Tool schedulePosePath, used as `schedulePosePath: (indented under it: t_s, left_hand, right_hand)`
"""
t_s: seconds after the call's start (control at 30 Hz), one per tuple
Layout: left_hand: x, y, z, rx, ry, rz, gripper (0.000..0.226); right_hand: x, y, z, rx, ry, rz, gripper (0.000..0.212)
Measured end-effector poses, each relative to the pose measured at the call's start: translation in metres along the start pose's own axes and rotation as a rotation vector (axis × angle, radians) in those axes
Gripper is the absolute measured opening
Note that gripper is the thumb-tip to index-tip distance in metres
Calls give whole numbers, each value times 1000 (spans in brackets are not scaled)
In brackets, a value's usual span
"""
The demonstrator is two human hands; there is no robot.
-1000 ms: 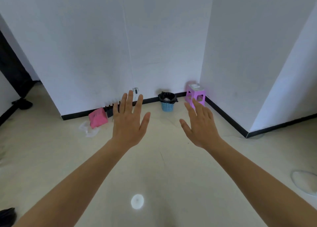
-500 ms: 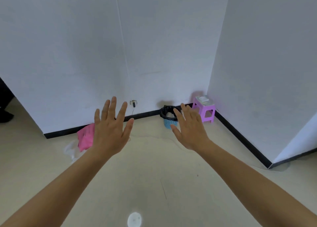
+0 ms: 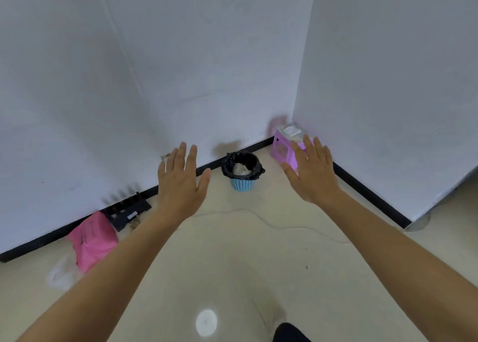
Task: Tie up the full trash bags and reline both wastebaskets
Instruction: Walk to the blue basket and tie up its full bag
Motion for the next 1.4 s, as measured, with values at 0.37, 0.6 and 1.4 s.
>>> schedulePosePath:
  t_s: [0.37, 0.6, 1.4]
  left_hand:
    - [218, -92, 179, 5, -292, -20, 66]
    - [336, -170, 226, -17, -326, -124, 65]
    - [447, -319, 789, -499, -640, -411, 66]
  right_hand:
    - [253, 14, 171, -48, -248, 97, 69]
    - [392, -27, 250, -17, -410, 170, 68]
    - [473, 35, 754, 367, -787, 1070, 71]
Point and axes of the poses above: each hand's wrist, its own x-axis towards the middle knuckle, its own z-axis out of the palm, y = z × x, the point moved 4 cm from there along x, towards the middle knuckle, and after that the axes turned 15 degrees about z, right-handed, at the moved point
